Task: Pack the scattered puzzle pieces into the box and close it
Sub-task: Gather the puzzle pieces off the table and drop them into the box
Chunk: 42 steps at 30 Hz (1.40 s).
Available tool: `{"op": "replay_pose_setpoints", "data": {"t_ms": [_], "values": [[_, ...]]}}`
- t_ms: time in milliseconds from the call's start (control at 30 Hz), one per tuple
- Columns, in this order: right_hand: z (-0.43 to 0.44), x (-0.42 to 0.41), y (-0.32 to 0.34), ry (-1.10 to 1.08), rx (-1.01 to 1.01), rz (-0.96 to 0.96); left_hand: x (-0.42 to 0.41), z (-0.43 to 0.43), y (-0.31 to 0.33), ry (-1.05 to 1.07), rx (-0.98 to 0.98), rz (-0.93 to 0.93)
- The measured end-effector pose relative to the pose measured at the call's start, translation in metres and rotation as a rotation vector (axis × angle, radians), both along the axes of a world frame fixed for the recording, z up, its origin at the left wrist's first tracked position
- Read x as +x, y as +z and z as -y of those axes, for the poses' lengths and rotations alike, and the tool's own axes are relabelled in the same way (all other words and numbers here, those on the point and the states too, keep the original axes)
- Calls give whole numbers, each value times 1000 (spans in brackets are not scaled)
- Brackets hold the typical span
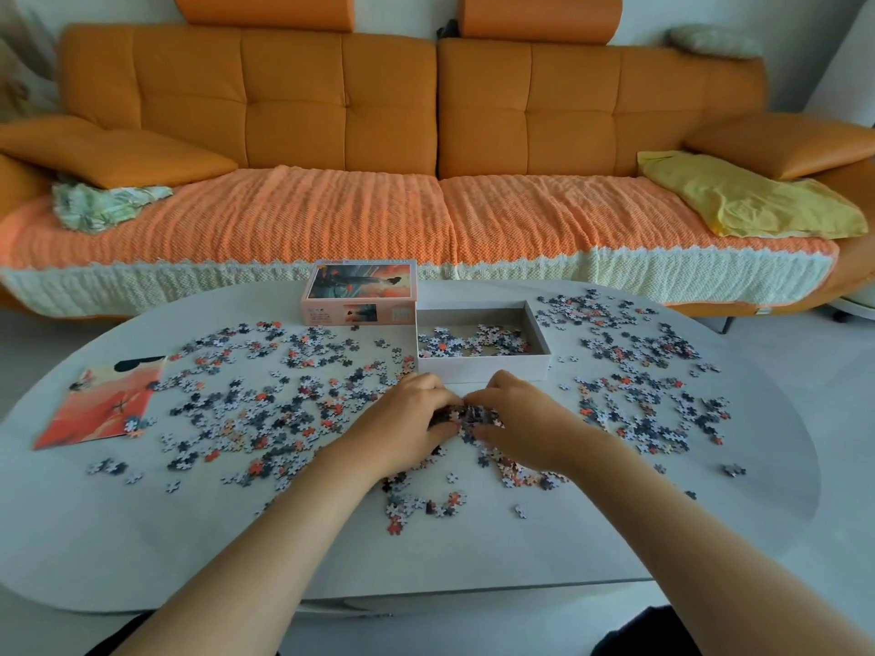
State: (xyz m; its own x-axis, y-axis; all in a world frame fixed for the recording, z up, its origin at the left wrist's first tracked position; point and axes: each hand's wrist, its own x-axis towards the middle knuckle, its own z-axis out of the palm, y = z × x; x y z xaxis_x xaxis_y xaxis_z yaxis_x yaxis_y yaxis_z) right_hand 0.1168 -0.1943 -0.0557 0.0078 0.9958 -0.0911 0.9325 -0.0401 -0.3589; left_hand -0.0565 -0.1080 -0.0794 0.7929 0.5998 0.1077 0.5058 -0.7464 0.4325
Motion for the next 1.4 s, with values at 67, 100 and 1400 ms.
{"op": "replay_pose_setpoints", "data": {"t_ms": [67,100,1400], "values": [[-4,-1,3,-23,22,-29,1,-1,1,17,-20,48],[-6,0,5,-31,36,-30,1,-1,2,24,-25,73],[-63,18,9,15,83,100,17,-69,16,24,356,68]]}}
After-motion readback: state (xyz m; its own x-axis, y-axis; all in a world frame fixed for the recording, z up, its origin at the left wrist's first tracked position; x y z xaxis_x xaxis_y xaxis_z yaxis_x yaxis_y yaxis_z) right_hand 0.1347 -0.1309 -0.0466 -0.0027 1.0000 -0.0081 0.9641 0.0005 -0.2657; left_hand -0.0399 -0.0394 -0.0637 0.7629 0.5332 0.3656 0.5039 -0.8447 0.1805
